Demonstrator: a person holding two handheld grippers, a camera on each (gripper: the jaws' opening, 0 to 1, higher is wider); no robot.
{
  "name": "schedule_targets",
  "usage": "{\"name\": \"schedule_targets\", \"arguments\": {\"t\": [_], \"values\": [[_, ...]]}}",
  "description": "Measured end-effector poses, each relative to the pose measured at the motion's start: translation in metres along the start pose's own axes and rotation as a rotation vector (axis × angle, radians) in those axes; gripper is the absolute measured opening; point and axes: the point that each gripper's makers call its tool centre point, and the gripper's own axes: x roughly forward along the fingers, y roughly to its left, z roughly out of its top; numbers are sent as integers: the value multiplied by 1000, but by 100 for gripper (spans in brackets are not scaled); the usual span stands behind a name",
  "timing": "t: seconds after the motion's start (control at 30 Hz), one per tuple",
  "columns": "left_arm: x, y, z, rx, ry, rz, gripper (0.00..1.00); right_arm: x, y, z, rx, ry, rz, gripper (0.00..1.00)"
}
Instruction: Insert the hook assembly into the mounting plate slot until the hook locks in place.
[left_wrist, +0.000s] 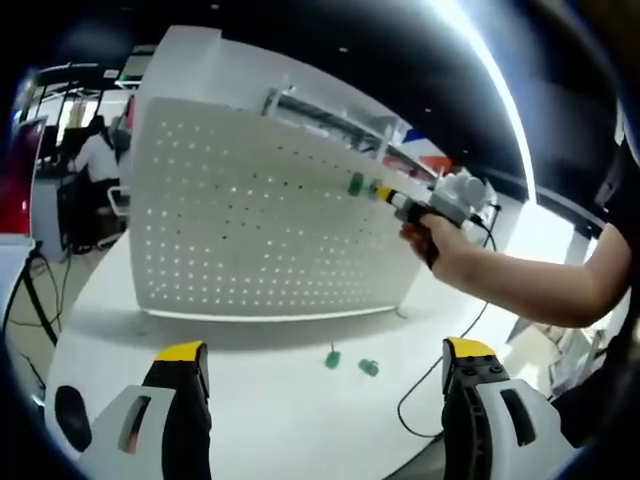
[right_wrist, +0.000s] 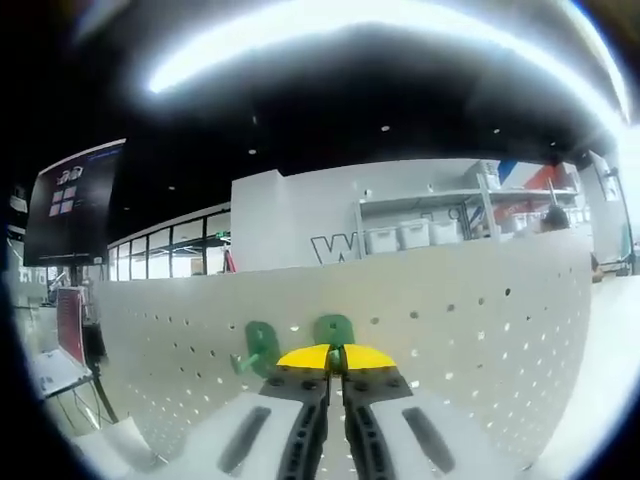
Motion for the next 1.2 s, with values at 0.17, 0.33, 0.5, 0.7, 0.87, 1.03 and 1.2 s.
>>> {"name": "schedule_targets", "arguments": {"t": [0.17,0.33,0.5,0.7,0.87,1.03,1.2], "values": [[1,-1,-2,-2,5,0,98,1,1,-1,-23,2,3,1],[2,-9,-1,-5,9,-32,100,2,1,-2,-49,18,23,2],[1,-7,-2,-8,11,-30,100,-4,2,6,-24,9,27,14],[-1,-9,-7,-5,26,-33,100,-17,2,23,-24,-15,45,17],[-3,-11,-10,-1,37,-27,100,-35,-2,32,-36,-12,67,19],[-4,-9,-19,-9,81,-9,100,-63,-9,23,-44,24,72,21],[-7,-15,-19,-2,84,-20,100,-92,-20,-1,-95,100,99,22]]}}
